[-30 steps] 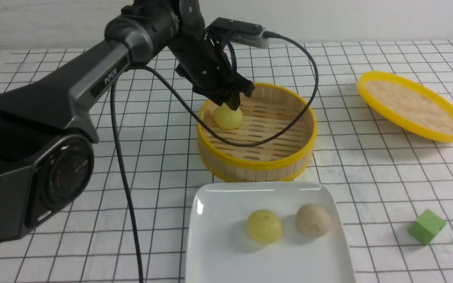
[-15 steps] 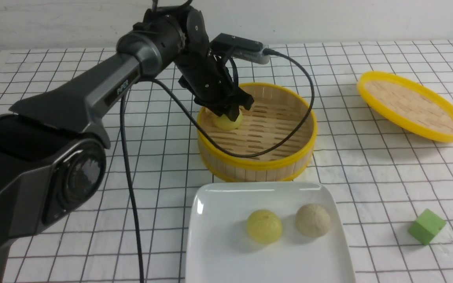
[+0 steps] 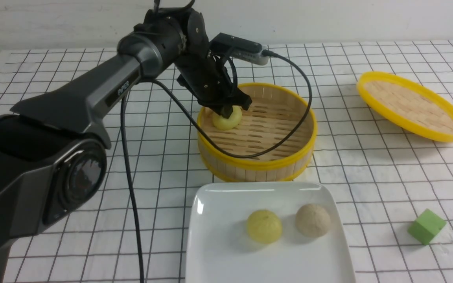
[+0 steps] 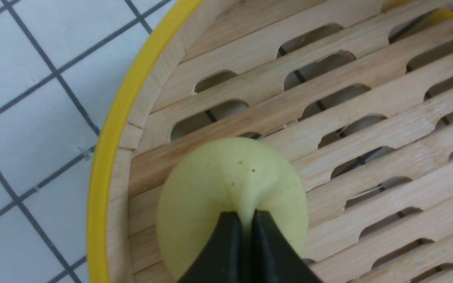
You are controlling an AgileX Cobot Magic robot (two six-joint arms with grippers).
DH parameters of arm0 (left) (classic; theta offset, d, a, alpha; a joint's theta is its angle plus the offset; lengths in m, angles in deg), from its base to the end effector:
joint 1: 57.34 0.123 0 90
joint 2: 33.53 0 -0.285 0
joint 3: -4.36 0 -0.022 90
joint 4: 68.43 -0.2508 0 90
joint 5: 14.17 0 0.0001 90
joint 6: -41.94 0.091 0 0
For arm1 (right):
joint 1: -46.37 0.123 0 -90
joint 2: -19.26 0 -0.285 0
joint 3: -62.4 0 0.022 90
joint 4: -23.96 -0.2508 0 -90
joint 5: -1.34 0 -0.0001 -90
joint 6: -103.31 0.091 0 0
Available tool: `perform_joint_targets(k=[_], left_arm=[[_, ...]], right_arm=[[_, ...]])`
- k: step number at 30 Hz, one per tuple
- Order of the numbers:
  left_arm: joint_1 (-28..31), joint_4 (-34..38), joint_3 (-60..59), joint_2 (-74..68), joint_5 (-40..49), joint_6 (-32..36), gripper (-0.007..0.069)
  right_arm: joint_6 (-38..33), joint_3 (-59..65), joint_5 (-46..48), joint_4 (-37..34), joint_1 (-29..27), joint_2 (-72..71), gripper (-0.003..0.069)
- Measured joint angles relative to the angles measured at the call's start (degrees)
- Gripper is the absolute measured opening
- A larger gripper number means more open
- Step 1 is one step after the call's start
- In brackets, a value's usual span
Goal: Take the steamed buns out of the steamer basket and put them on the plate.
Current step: Use the left arm to grab the steamed stuffed bun that is closest to it, then use the left arm to put the steamed stuffed bun into the plate
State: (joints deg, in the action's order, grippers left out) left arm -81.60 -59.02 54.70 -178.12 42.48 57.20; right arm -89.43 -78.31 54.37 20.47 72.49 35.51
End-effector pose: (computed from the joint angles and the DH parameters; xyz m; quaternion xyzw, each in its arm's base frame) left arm 0.4765 -0.2284 0.2129 0.3013 0.9168 -0.0971 0.2435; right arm 0.0042 0.0070 0.3338 -0.2693 0.7656 0.0982 0.5760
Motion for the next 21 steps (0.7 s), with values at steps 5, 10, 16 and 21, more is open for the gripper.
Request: perform_joint_targets(k=[5,10,16,21], left_arm=[[0.0,0.0,0.0,0.6,0.9,-0.8,0.0018],[0.0,-0.2,0.0,5.0,4.4,-1.4,0.0018],[0.0,-0.4,0.2,12.4,9.1,-2.8,0.0018],[0.0,1.0,0.4,19.4,14.3,-4.8,0.0018]], right_arm=[[0.0,0.0,0.0,0.0,0.0,0.0,0.0385],[0.0,0.0,-0.1,0.0,0.0,0.0,0.0379],[0.0,0.0,-0.9,0.0,0.0,0.0,0.0378],[0.0,0.0,-1.6,0.0,0.0,0.0,0.0378]])
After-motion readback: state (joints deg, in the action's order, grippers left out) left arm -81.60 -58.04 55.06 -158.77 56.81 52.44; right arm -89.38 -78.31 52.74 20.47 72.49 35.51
